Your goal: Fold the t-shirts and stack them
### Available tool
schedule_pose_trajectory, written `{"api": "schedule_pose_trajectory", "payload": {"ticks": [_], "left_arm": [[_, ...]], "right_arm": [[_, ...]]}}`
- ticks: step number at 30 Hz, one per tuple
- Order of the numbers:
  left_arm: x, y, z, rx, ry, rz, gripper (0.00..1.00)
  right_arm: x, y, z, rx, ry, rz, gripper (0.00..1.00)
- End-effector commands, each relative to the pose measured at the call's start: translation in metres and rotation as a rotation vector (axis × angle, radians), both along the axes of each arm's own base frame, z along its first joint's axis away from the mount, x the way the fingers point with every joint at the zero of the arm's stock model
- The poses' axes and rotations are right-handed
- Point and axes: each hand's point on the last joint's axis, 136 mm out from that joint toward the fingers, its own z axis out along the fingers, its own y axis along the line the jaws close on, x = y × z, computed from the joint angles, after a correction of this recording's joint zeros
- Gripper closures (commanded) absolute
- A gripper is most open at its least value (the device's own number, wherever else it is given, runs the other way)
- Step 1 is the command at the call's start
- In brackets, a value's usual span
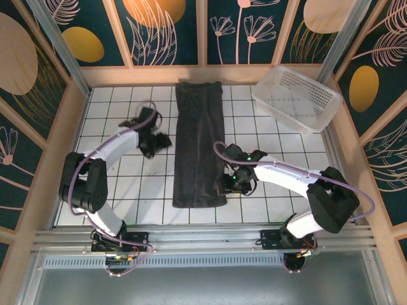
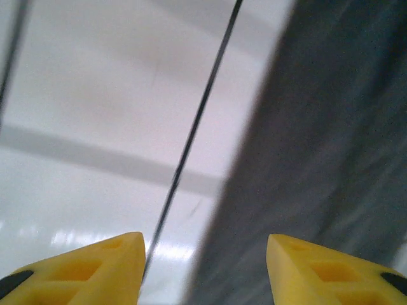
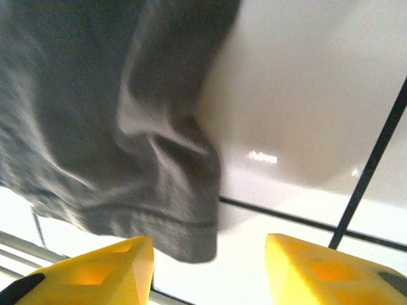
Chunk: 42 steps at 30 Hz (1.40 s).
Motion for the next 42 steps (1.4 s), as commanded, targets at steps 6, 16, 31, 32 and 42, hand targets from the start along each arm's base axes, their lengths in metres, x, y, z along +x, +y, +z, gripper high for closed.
{"api": "schedule_pose_trajectory", "payload": {"ticks": [6,16,31,32,42], "left_arm": [[-0.162,-0.039,-0.023,-0.126,0.323,-0.319,0.43],[-0.174,-0.049,-0.046,-0.097,0.401,-0.386,0.47],[-0.167,-0.079,-0.049,-0.171,0.412,-0.438,0.89],[-0.167,-0.076,-0.049,-0.159,0.411,-0.436,0.95],[-0.215,-0.047,-0.048,-0.173,0.47,-0.37,1.0]], "right_arm": [[-0.013,0.024,-0.024,0.019,0.079,0.113,0.5],[-0.005,0.035,-0.029,0.019,0.092,0.094,0.74],[-0.006,0.042,-0.016,0.058,0.107,0.063,0.97],[-0.007,0.041,-0.014,0.057,0.108,0.062,0.98],[-0.054,0.031,0.004,0.129,0.232,0.103,1.0]]}}
